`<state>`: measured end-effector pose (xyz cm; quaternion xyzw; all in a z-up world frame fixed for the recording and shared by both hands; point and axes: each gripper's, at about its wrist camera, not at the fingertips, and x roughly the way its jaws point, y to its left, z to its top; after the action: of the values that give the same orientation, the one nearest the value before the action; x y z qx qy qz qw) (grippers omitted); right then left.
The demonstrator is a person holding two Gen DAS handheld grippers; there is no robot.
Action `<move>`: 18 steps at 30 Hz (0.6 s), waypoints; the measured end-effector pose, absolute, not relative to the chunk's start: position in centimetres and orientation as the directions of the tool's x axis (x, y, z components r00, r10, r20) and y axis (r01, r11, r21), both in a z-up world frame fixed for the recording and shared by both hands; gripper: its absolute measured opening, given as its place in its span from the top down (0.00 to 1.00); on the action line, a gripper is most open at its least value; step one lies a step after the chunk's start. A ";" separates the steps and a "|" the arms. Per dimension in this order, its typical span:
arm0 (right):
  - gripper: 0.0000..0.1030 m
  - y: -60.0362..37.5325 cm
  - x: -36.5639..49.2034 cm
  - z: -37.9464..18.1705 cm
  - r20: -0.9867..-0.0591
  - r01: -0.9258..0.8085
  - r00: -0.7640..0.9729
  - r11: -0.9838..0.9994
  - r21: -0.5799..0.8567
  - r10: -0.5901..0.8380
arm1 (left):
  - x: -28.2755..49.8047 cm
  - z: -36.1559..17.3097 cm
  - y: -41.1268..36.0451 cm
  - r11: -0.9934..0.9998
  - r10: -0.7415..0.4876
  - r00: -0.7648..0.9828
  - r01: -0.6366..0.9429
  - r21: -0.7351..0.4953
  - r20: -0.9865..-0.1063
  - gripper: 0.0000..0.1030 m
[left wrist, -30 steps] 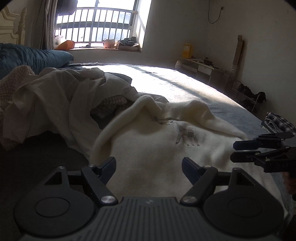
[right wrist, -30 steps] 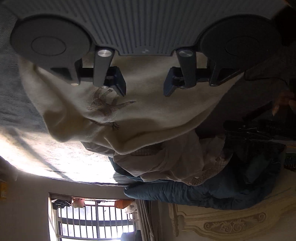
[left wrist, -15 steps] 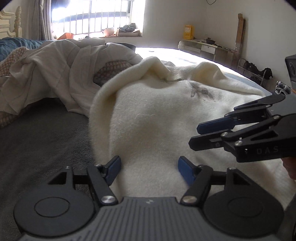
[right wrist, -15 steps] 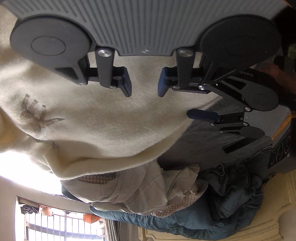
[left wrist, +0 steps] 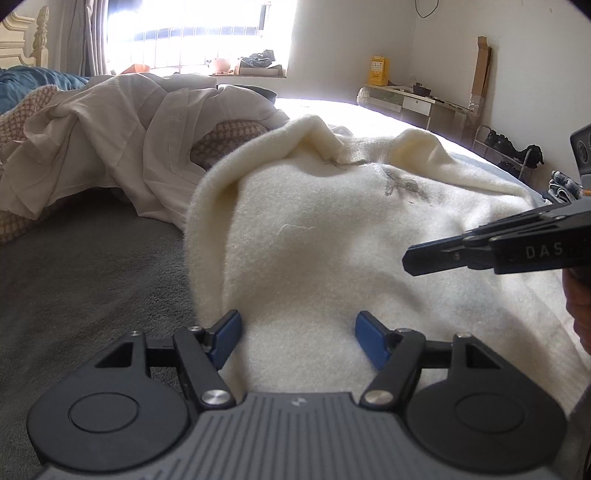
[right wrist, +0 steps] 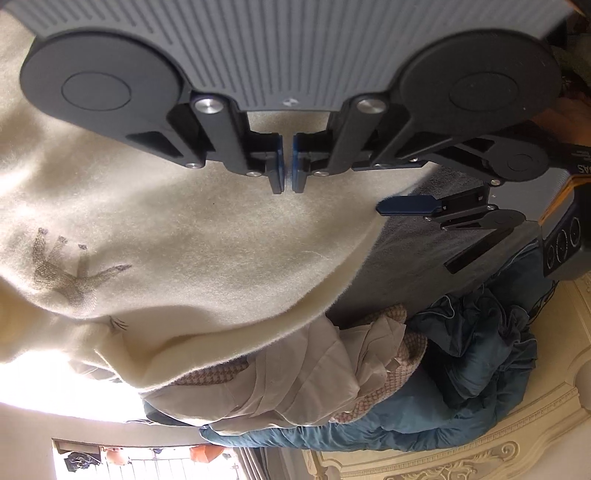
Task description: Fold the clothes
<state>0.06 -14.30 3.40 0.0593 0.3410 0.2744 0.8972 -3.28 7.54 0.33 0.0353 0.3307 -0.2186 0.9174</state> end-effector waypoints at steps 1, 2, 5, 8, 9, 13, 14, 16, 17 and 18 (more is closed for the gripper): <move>1.00 -14.7 -0.4 3.6 -0.571 -0.443 0.621 0.841 0.309 0.537 | -3.3 0.4 7.5 0.903 -0.375 0.686 0.421 -0.079 -0.623 0.32; 1.00 -15.2 -0.8 3.8 -0.562 -0.433 0.625 0.839 0.329 0.543 | -3.3 0.4 7.5 0.905 -0.372 0.687 0.418 -0.079 -0.625 0.32; 1.00 -16.5 -2.3 4.4 -0.540 -0.412 0.644 0.841 0.352 0.541 | -3.2 0.5 7.5 0.911 -0.359 0.688 0.404 -0.079 -0.631 0.31; 1.00 -18.1 -4.0 5.4 -0.510 -0.386 0.670 0.840 0.381 0.539 | -3.2 0.8 7.7 0.920 -0.345 0.688 0.382 -0.085 -0.639 0.30; 1.00 -18.9 -5.0 5.9 -0.494 -0.376 0.685 0.840 0.390 0.536 | -3.3 0.9 7.8 0.923 -0.341 0.688 0.375 -0.088 -0.641 0.31; 1.00 -22.3 -9.5 8.3 -0.435 -0.336 0.747 0.850 0.406 0.503 | -4.1 1.6 8.1 0.931 -0.328 0.691 0.353 -0.096 -0.644 0.31; 1.00 -23.4 -10.8 8.9 -0.421 -0.322 0.764 0.855 0.407 0.488 | -4.3 1.8 8.1 0.931 -0.329 0.691 0.351 -0.100 -0.643 0.31; 1.00 -25.5 -13.5 10.2 -0.395 -0.291 0.798 0.865 0.408 0.455 | -5.0 2.3 8.1 0.931 -0.333 0.693 0.348 -0.108 -0.639 0.31; 1.00 -26.7 -15.0 10.7 -0.383 -0.271 0.817 0.872 0.407 0.432 | -5.3 2.6 8.0 0.931 -0.336 0.695 0.347 -0.112 -0.636 0.31; 1.00 -27.9 -16.4 11.3 -0.370 -0.249 0.835 0.879 0.406 0.408 | -5.7 2.9 7.8 0.931 -0.338 0.697 0.348 -0.113 -0.633 0.31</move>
<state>-16.41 -27.89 11.32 0.1733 0.2286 0.1745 0.9420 -5.70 7.80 2.90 0.0076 0.3421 -0.1862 0.9210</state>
